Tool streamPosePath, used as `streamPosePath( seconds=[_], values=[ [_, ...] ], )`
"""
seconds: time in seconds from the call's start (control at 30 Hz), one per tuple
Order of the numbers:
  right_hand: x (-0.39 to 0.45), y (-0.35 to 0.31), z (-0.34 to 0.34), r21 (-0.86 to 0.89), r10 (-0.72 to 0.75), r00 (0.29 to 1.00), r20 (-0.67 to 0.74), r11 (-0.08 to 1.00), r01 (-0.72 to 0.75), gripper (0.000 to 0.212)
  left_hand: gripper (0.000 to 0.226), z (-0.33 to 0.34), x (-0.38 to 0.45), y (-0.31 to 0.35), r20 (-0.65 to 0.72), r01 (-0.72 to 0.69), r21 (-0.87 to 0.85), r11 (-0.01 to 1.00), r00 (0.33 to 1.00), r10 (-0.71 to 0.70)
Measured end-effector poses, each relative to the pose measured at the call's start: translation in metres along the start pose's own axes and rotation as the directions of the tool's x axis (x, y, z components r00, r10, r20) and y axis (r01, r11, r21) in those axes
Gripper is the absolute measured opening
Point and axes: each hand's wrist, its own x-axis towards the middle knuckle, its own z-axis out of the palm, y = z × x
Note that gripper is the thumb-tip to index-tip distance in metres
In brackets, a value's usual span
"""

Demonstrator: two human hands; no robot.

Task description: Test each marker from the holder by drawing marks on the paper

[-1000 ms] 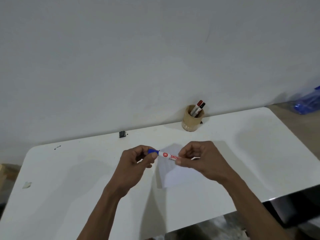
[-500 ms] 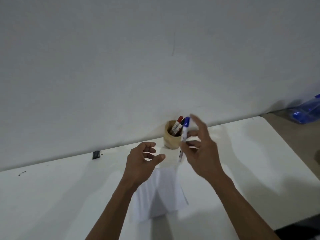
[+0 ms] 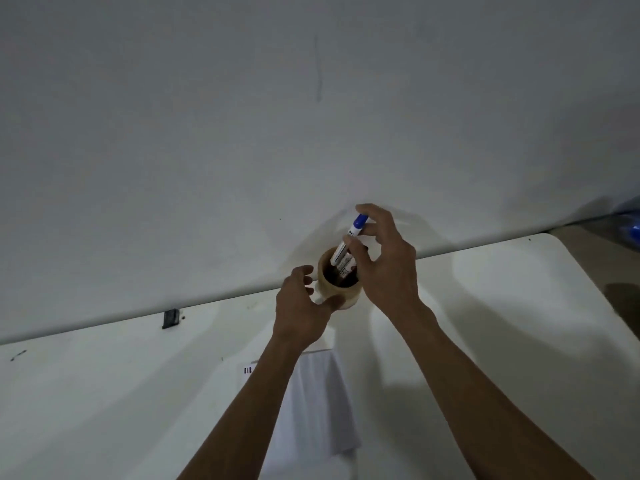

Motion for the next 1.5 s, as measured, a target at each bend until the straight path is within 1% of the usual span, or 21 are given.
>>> streamPosePath(
  seconds=[0.17,0.27,0.4,0.5,0.7,0.77,0.87,0.97,1.17,1.37,1.5],
  values=[
    [-0.006,0.02,0.007,-0.058,-0.003,1.0,-0.012,0.998,0.003,0.036,0.074,0.004,0.005,-0.003,0.032,-0.034,0.005,0.999,0.999,0.034],
    [-0.01,0.024,0.012,-0.058,0.014,1.0,-0.014,0.998,-0.015,0.03,0.074,0.005,0.006,-0.005,0.04,-0.053,-0.003,0.999,0.998,0.053],
    [-0.018,0.026,0.016,-0.045,0.087,0.995,-0.05,0.995,-0.089,0.02,0.074,0.006,0.007,-0.008,0.048,-0.069,-0.02,0.997,0.996,0.07],
    [-0.019,0.026,0.014,-0.03,0.112,0.989,-0.095,0.993,-0.115,0.017,0.074,0.007,0.008,-0.009,0.052,-0.074,-0.018,0.997,0.996,0.075],
    [-0.018,0.022,0.014,-0.042,0.164,0.983,-0.077,0.985,-0.168,0.015,0.072,0.008,0.009,-0.009,0.062,-0.085,-0.04,0.996,0.994,0.087],
    [-0.017,0.021,0.014,-0.034,0.154,0.985,-0.079,0.987,-0.157,0.018,0.073,0.008,0.008,-0.008,0.065,-0.09,-0.045,0.995,0.994,0.093],
    [-0.019,0.022,0.011,0.003,0.162,0.985,-0.062,0.987,-0.162,0.027,0.073,0.01,0.008,-0.008,0.057,-0.107,-0.057,0.993,0.992,0.11],
    [-0.021,0.021,0.008,0.003,0.164,0.985,-0.051,0.986,-0.165,0.034,0.072,0.01,0.006,-0.008,0.045,-0.114,-0.068,0.991,0.992,0.117],
    [-0.024,0.017,0.003,0.041,0.174,0.984,-0.039,0.984,-0.172,0.039,0.072,0.01,0.003,-0.006,0.035,-0.107,-0.074,0.991,0.993,0.11],
    [-0.029,0.015,-0.007,0.096,0.202,0.979,-0.027,0.975,-0.199,0.044,0.075,0.001,-0.012,-0.001,-0.032,-0.096,-0.066,0.993,0.995,0.094],
    [-0.035,0.01,-0.011,0.129,0.23,0.973,-0.027,0.966,-0.225,0.044,0.071,-0.007,-0.025,-0.008,-0.109,-0.106,-0.068,0.992,0.989,0.098]
  ],
)
